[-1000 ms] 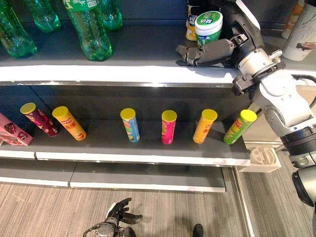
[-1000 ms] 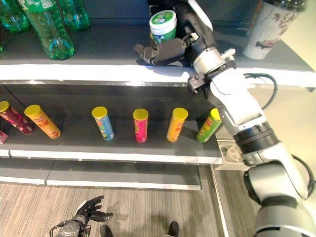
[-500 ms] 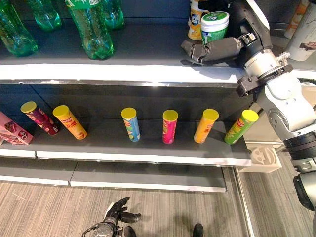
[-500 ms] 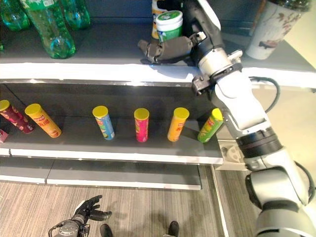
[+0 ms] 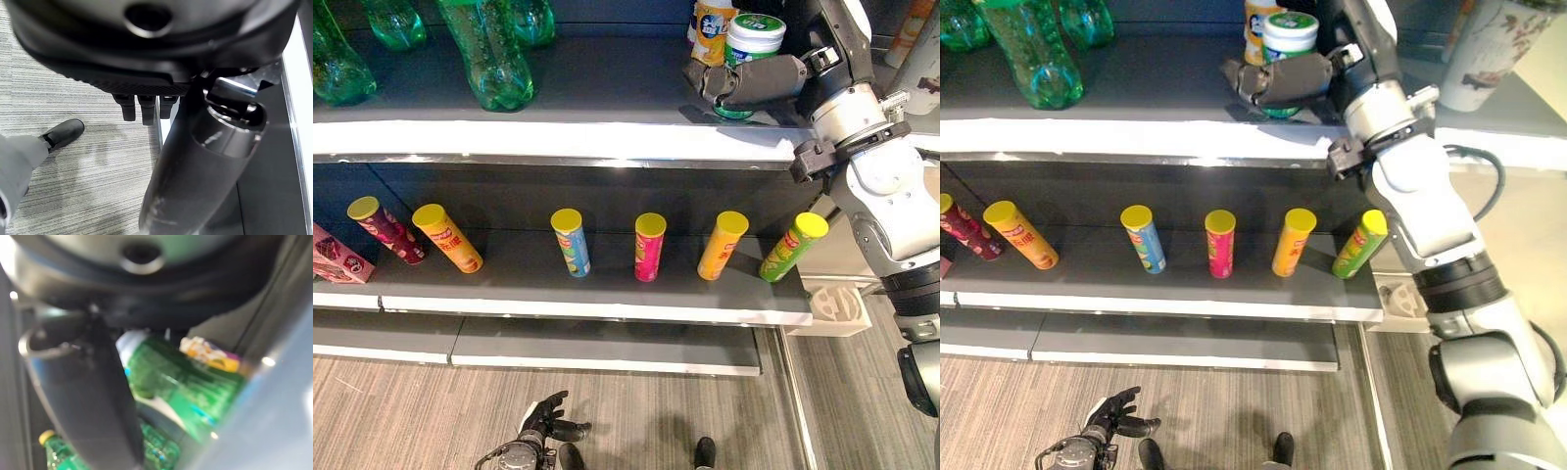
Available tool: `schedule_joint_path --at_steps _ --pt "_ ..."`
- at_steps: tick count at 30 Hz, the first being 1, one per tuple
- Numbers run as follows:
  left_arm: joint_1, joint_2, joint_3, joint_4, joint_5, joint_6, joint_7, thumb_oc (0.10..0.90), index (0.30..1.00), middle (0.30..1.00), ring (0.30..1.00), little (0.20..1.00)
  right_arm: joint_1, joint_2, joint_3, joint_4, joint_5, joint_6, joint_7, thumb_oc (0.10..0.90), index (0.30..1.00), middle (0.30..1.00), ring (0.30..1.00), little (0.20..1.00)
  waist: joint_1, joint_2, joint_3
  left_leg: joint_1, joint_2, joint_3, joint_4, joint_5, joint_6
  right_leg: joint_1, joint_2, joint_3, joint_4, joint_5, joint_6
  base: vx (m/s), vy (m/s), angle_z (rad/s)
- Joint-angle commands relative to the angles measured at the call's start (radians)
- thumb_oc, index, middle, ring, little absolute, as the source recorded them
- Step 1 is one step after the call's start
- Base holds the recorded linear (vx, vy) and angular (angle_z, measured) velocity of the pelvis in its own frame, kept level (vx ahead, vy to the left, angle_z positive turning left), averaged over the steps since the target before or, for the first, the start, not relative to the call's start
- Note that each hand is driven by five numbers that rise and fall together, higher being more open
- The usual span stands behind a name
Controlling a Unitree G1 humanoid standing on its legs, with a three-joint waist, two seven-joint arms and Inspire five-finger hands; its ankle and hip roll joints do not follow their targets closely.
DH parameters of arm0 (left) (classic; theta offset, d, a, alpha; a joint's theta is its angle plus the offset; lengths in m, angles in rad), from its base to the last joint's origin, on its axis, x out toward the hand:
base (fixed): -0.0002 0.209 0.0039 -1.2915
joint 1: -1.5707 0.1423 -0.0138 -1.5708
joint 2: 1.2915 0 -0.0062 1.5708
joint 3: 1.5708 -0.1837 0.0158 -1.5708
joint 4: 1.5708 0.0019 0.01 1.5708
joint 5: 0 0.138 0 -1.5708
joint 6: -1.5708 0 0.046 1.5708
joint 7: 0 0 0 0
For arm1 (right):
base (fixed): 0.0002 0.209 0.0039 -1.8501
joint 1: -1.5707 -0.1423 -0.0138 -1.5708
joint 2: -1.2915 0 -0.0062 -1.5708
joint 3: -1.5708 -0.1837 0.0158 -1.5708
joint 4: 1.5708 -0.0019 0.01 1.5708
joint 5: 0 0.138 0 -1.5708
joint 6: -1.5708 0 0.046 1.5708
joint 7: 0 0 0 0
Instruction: Put the goods on the table back onto the shelves and tidy them up.
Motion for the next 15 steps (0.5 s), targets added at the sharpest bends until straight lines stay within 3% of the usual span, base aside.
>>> schedule_joint_path --at_steps 1,7,15 --pt "-0.079 0.031 -0.012 -0.008 0.024 -0.032 0.023 0.8 0.9 0.9 0.9 0.9 -0.091 -0.04 -0.122 -0.091 -0.019 -0.111 -0.043 0.8 0.9 0.9 0.9 0.9 0.049 -0.031 -0.006 0.153 -0.002 0.029 0.004 -0.167 -0.041 -0.036 -0.054 0.011 0.061 -0.008 0.058 0.0 0.0 0.0" --pt "-0.084 0.028 -0.01 -0.007 0.028 -0.03 0.027 0.8 0.9 0.9 0.9 0.9 -0.081 -0.035 -0.132 -0.126 -0.055 -0.113 -0.056 0.8 0.9 0.9 0.9 0.9 0.049 -0.031 -0.005 0.154 -0.003 0.029 0.004 -0.169 -0.04 -0.035 -0.054 0.011 0.059 -0.006 0.058 0.0 0.0 0.0" --pt "-0.095 0.02 -0.002 -0.001 0.045 -0.024 0.044 0.8 0.9 0.9 0.9 0.9 -0.045 -0.021 -0.173 -0.157 -0.226 -0.083 -0.125 0.8 0.9 0.9 0.9 0.9 0.044 -0.032 0.004 0.144 -0.006 0.027 0.004 -0.171 -0.036 -0.056 -0.057 0.021 0.06 0.0 0.058 0.0 0.004 -0.01"
